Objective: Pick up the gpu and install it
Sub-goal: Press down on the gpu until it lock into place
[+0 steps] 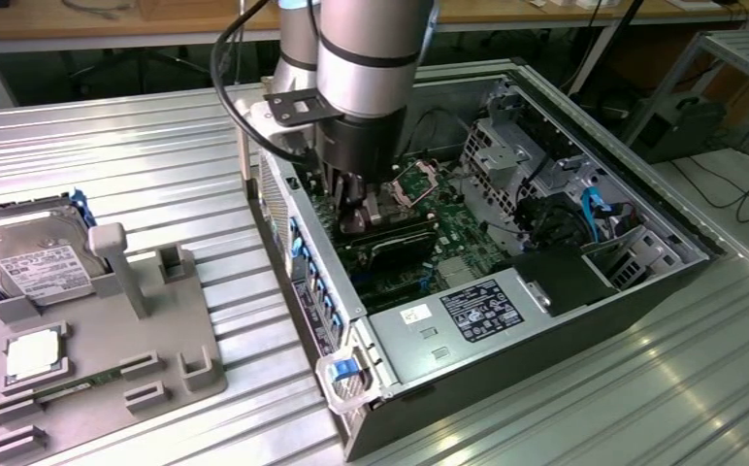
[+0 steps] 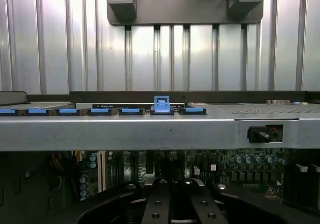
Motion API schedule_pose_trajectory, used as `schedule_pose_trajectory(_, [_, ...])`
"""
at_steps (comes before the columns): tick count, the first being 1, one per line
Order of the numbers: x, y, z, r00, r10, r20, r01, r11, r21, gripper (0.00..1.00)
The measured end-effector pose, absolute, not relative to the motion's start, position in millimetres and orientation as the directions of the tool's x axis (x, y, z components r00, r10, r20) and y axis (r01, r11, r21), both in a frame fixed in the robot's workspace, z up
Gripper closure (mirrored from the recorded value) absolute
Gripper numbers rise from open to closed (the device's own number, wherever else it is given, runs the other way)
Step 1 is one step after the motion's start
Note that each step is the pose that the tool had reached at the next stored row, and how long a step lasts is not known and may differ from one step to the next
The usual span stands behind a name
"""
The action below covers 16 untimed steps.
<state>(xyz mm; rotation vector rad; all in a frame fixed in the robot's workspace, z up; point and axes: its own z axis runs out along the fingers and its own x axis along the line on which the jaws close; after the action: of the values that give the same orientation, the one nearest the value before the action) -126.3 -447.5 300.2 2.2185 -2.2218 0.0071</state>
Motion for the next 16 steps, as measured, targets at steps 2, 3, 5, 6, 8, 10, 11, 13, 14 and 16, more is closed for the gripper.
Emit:
schedule_pose_trajectory(2, [-129, -447, 301, -0.001, -1.0, 0.006, -1.0, 0.001, -0.002, 0.89])
schedule_pose_trajectory(3, [-130, -447, 301, -0.002, -1.0, 0.007, -1.0, 0.001, -0.001, 0.89])
schedule_pose_trajectory(5, [-133, -447, 302, -0.001, -1.0, 0.01, -1.0, 0.001, -0.001, 0.89])
schedule_pose_trajectory(6, [-133, -447, 302, -0.001, -1.0, 0.011, -1.0, 0.001, -0.001, 0.89])
schedule_pose_trajectory(8, [-135, -447, 303, -0.002, -1.0, 0.014, -1.0, 0.002, 0.0, 0.89])
schedule_pose_trajectory(10, [-136, -447, 303, -0.001, -1.0, 0.017, -1.0, 0.001, 0.001, 0.89])
schedule_pose_trajectory(11, [-137, -447, 303, -0.001, -1.0, 0.019, -1.0, 0.001, 0.002, 0.89])
schedule_pose_trajectory(13, [-139, -447, 303, -0.001, -1.0, 0.023, -1.0, 0.001, 0.002, 0.89])
schedule_pose_trajectory(14, [-140, -447, 303, -0.001, -1.0, 0.025, -1.0, 0.001, 0.003, 0.89])
schedule_pose_trajectory(16, [-142, -447, 303, -0.001, -1.0, 0.028, -1.0, 0.001, 0.003, 0.89])
